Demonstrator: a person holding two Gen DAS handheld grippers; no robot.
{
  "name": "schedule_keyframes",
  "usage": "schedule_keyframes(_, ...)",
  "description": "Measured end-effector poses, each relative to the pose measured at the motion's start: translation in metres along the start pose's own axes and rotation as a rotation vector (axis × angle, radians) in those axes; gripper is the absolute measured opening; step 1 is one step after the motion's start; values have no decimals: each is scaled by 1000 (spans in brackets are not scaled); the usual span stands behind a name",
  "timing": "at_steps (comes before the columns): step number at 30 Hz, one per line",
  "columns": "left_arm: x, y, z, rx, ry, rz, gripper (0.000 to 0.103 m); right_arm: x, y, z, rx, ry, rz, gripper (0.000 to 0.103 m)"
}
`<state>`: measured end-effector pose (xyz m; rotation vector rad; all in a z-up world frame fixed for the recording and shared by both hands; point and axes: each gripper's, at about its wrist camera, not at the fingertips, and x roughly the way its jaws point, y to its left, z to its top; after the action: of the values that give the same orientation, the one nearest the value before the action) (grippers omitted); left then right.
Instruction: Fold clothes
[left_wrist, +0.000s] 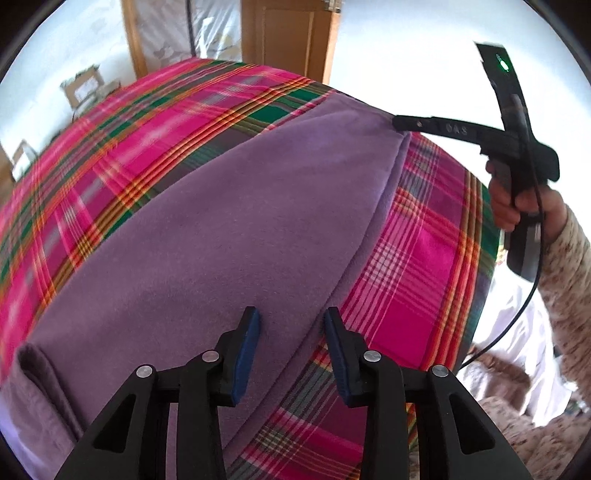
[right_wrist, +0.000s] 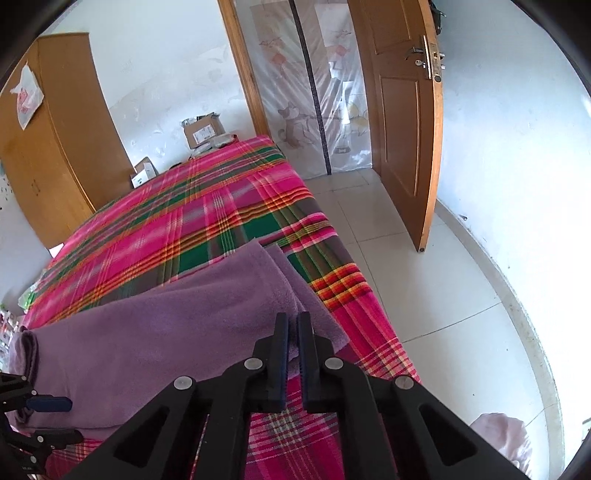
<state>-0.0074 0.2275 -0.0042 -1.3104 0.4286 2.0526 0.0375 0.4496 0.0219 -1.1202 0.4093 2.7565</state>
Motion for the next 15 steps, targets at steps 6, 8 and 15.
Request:
schedule_keyframes(6,0,-8,-2,41,7,45,38,-10,-4,11,21,-38,6,4)
schedule_keyframes(8,0,-7,-2,28,9,39,38,-14,-3,15,20,-50,1,4)
schedule_keyframes(15,-2,-6,-3,18,8,25,38,-26,-2,15,35,-72,-1,4)
